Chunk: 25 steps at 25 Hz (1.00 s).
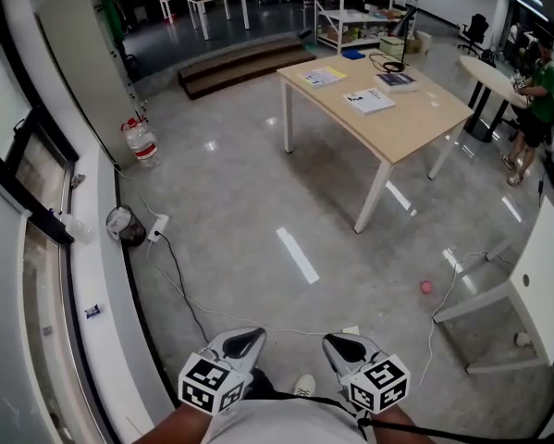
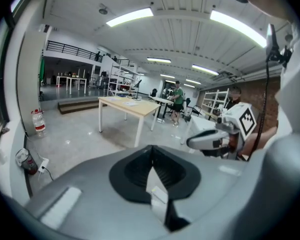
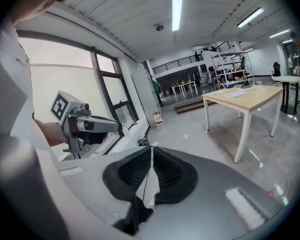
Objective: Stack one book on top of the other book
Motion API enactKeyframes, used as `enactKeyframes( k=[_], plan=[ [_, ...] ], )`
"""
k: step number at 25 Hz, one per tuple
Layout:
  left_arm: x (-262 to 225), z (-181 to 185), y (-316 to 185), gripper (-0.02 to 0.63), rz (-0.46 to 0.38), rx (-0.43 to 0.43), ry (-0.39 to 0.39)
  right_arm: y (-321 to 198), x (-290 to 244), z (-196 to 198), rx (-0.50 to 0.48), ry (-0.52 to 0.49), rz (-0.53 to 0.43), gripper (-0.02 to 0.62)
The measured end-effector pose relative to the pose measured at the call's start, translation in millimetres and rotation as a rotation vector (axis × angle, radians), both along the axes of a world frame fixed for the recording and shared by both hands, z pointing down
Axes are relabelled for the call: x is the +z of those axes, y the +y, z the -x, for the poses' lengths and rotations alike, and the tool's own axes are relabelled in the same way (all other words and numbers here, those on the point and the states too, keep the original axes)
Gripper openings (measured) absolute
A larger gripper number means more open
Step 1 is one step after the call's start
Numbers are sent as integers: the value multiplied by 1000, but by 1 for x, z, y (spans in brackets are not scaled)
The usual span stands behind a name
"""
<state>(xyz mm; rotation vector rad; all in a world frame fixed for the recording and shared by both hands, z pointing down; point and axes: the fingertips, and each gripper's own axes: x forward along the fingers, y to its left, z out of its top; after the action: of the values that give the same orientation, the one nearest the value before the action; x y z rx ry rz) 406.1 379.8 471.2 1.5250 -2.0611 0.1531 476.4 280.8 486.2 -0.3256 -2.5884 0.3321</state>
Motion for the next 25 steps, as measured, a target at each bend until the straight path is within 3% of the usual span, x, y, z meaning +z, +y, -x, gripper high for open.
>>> enactKeyframes(
  k=[7, 12, 20, 25],
  plan=[
    [0, 86, -1, 6, -44, 41, -5, 4, -6, 81, 29, 29, -54, 15],
    [-5, 175, 7, 6, -85, 59, -23, 26, -12, 164, 17, 37, -93, 15],
    [-3, 253, 42, 6, -128, 35, -9, 63, -21, 230, 12, 33, -129, 15],
    [15, 270, 41, 6, -111, 39, 49, 60, -17, 252, -9, 69, -132, 15]
  ],
)
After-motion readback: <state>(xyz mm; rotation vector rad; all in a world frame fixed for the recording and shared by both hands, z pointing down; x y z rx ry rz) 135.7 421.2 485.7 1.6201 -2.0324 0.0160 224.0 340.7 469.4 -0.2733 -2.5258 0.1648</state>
